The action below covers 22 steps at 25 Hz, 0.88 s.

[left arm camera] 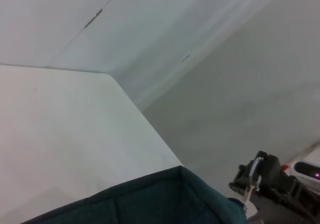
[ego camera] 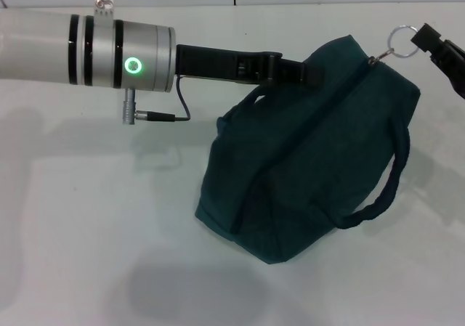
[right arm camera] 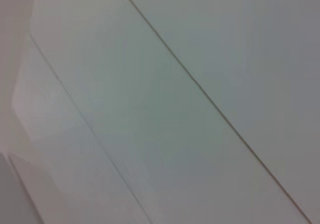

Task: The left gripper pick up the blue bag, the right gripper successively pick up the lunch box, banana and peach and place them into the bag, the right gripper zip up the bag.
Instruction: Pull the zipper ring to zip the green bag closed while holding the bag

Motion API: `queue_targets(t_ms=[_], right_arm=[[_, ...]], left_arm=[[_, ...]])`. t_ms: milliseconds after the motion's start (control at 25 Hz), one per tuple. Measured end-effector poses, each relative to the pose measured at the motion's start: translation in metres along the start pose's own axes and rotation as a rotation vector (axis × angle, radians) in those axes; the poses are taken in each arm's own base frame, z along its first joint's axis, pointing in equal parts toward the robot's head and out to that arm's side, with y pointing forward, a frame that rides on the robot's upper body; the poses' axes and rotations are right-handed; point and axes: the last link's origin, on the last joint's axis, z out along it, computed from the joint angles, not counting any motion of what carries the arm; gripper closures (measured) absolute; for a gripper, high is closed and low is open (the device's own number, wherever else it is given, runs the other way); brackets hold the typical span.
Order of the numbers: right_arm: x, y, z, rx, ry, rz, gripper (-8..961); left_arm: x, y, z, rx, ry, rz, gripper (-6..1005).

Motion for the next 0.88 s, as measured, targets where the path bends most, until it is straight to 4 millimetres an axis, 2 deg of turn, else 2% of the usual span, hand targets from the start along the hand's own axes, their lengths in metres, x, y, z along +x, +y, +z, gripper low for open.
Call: queue_targets(t_ms=[120,880], right_arm=[[0.001,0.000,-0.004,0.011,-0.004,0.014,948],[-0.002,-0.002,-0.012,0.041,-0.034,0.030,947]], left_arm=[[-0.001,0.001,0.000,-0.008,-0.005,0.000,938],[-0.011,0.010,0.004,-0.077,-0.054,0.010,943]])
